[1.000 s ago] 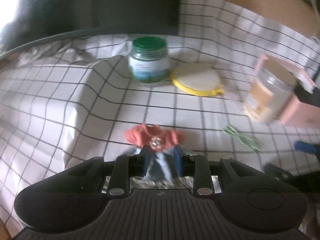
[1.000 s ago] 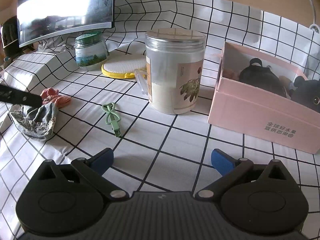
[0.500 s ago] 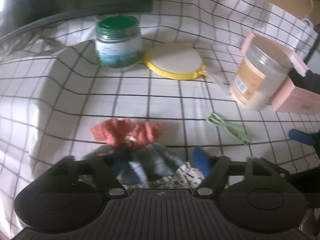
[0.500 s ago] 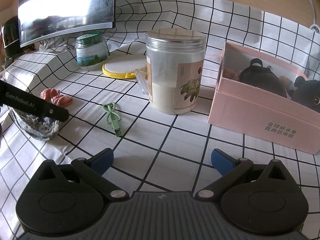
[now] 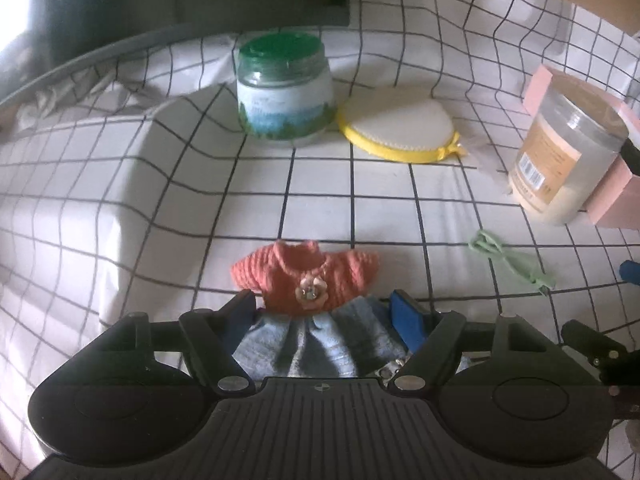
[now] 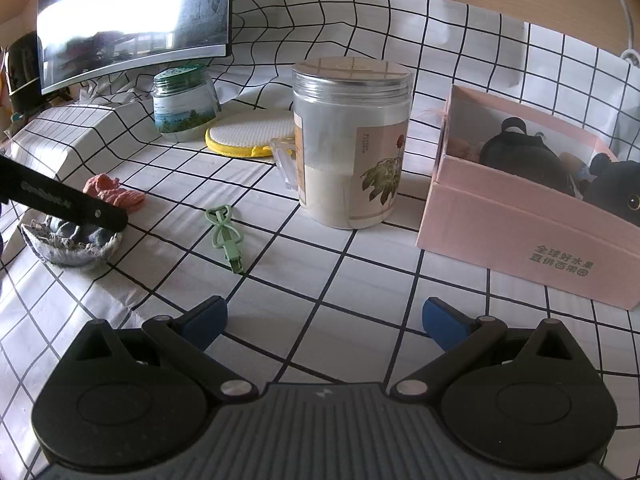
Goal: Organize soft objects
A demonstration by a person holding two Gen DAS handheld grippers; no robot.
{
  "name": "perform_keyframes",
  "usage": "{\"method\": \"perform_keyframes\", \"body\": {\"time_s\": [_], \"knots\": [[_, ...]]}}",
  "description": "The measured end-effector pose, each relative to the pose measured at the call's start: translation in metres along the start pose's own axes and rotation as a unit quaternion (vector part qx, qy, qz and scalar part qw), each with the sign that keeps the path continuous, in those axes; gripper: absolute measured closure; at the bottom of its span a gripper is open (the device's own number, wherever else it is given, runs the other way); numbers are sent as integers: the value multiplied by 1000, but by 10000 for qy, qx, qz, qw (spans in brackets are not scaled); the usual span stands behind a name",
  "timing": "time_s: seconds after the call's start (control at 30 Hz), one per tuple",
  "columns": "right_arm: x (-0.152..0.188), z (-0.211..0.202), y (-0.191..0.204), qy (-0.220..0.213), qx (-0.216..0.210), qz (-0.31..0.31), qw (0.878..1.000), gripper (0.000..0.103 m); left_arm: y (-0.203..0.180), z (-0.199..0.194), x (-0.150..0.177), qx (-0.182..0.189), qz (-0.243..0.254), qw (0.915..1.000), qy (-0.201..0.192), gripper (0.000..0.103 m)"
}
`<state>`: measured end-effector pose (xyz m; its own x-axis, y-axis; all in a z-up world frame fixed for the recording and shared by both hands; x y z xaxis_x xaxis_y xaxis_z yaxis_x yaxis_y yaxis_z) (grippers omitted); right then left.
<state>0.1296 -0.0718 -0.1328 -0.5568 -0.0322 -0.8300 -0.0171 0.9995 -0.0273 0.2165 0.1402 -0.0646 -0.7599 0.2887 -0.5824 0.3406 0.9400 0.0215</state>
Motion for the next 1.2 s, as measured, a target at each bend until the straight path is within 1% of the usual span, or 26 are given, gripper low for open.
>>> {"method": "perform_keyframes", "body": {"time_s": [0.17,0.3,0.57,0.7,0.8,0.83,0.87,0.9,0.93,0.97,1.0,1.07,1.1,1.17,1.2], "knots": [[0,0,0,-1,-6,-6,10000,0,-2,4,0,68,-23,10000,-45,17],[0,-1,1,-2,0,1,10000,0,4,4,-1,69,-39,9997,-238,17],[1,-1,4,62,-113,-123,9998,0,4,0,5,201,158,9982,-536,17],[1,-1,4,91,-165,-182,9997,0,4,-2,9,230,190,9978,-585,17],[0,0,6,149,-198,-230,9994,0,5,-3,10,256,225,9982,-496,17],[0,0,6,189,-222,-258,9992,0,6,-4,10,242,241,9983,-467,21],[-1,1,7,247,-228,-271,9991,0,7,-6,11,233,236,9984,-467,31],[-2,1,8,317,-240,-274,9988,0,9,-8,11,219,206,9983,-491,39],[-3,1,11,402,-292,-294,9983,2,12,-11,12,210,136,9984,-503,58],[-4,1,15,464,-340,-344,9977,8,16,-13,13,195,33,9986,-496,79],[-6,0,19,503,-401,-414,9971,10,20,-14,14,201,-100,9987,-452,78],[-14,-4,34,415,-554,-602,9958,23,25,-17,17,380,-394,9978,-371,78],[-19,-7,40,311,-568,-668,9957,27,27,-18,17,423,-466,9974,-357,78],[-31,-7,56,198,-633,-787,9947,42,28,-23,18,436,-473,9972,-388,78],[-36,-4,62,213,-682,-830,9940,46,28,-25,18,458,-471,9970,-399,78]]}}
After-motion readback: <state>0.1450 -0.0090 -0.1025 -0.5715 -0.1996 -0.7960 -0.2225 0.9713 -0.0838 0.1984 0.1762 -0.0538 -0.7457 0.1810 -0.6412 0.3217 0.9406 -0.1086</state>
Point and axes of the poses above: each gripper's, at about its wrist camera, not at the fingertips, and z roughly the way its jaws point, y to its left, x to its underside, the point moved 10 cm from there along z, roughly the way its jaws point, and after that the axes turned 1 degree about y, right-handed, at the moved point
